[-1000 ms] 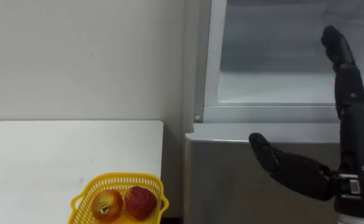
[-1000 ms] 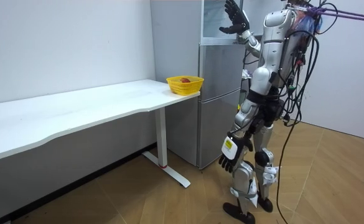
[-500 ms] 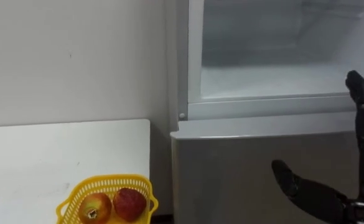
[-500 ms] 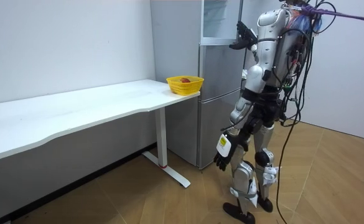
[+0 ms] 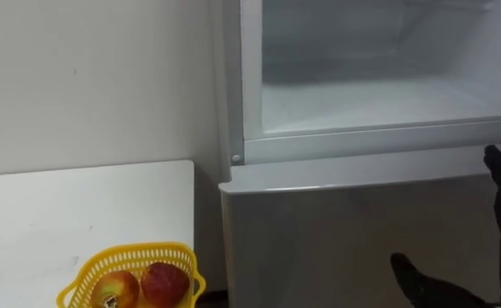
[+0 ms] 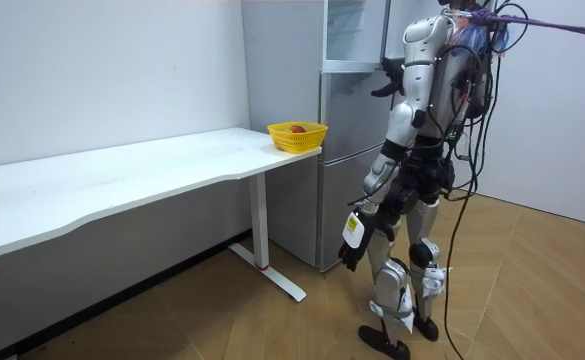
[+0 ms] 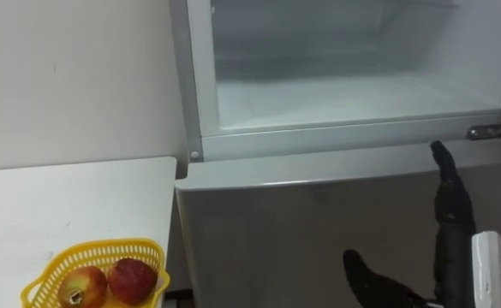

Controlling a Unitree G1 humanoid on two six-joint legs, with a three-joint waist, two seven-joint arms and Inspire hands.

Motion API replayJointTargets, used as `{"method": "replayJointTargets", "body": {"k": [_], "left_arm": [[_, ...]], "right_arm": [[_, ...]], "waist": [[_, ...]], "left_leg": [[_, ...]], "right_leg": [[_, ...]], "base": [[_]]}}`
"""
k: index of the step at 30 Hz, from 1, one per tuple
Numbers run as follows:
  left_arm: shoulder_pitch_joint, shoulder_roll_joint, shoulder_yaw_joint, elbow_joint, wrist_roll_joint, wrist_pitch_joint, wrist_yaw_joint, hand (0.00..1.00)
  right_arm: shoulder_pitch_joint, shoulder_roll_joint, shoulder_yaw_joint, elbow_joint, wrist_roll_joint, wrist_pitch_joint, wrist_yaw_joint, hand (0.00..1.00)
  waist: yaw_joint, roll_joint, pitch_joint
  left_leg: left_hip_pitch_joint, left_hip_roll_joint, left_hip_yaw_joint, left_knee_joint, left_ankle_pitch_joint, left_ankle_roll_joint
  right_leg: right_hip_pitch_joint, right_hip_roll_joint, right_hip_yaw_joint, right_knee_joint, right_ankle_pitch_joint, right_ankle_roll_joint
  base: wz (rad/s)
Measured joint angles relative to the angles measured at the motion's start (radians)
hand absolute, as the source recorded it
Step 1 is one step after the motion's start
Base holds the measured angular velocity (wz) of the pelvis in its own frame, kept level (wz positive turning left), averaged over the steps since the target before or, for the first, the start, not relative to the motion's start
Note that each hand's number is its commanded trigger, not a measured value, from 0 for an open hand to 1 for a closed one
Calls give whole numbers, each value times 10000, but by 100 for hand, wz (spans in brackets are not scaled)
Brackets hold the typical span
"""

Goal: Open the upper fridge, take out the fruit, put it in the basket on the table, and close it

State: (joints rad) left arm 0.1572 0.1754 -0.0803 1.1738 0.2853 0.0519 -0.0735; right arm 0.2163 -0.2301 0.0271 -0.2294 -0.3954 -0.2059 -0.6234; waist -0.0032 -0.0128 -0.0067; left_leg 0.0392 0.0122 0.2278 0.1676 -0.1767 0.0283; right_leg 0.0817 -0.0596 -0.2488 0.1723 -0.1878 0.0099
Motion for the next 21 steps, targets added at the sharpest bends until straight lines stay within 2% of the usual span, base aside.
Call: {"method": "replayJointTargets", "body": {"k": [5,9,11,14,18,21], "left_arm": [[195,0,-17,-143,-199,123,43,0],[213,1,-9,-204,-205,124,32,0],[262,2,-9,-236,-203,127,37,0],[259,3,-20,-239,-246,123,102,0],[302,-7,-17,-430,-369,112,411,0],[330,-54,-16,-666,-368,118,429,0]], "right_arm": [[81,26,-22,579,601,117,-88,0],[143,79,-131,724,984,50,-187,0],[296,182,-252,1196,1215,35,-209,0],[387,386,-311,1954,1582,34,-253,0],[403,444,-338,3226,2357,79,-276,0],[420,697,-339,3670,2620,247,-171,0]], "waist": [[-200,-1,-12],[-272,46,3],[-360,68,-45],[-505,145,-23],[-518,216,-14],[-498,316,6]], "left_leg": [[82,40,97,0,-31,-28],[74,95,168,8,-59,-66],[96,104,174,24,-95,-73],[93,92,223,80,-93,-72],[91,90,279,51,-92,-71],[47,91,328,6,-89,-73]], "right_leg": [[2,24,45,29,1,0],[35,81,240,46,16,-26],[46,76,260,-23,13,-30],[37,89,271,-37,10,-29],[2,82,292,-37,9,-27],[-134,78,272,-35,7,-26]], "base": [[-3],[-12],[0],[0],[-3],[-5]]}}
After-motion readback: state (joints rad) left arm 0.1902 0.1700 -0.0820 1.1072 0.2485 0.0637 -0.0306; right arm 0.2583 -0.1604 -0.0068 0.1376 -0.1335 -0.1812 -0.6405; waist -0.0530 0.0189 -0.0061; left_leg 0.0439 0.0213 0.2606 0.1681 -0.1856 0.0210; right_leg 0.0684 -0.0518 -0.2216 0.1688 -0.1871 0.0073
